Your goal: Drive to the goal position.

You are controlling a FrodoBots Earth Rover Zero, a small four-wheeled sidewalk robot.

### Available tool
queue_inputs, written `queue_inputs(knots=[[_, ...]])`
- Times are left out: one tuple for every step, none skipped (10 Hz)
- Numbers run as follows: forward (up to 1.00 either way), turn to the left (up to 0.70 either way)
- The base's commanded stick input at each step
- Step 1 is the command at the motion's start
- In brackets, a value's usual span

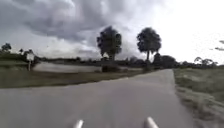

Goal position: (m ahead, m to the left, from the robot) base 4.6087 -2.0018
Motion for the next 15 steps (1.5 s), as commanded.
queue_inputs(knots=[[0.85, -0.34], [0.85, -0.29], [0.85, -0.22], [0.85, -0.16], [0.85, -0.09], [0.85, -0.02], [0.85, 0.00], [0.85, 0.00], [0.85, 0.00], [0.85, 0.00], [0.85, 0.00], [0.85, 0.00], [0.85, 0.00], [0.85, 0.00], [0.85, 0.00]])
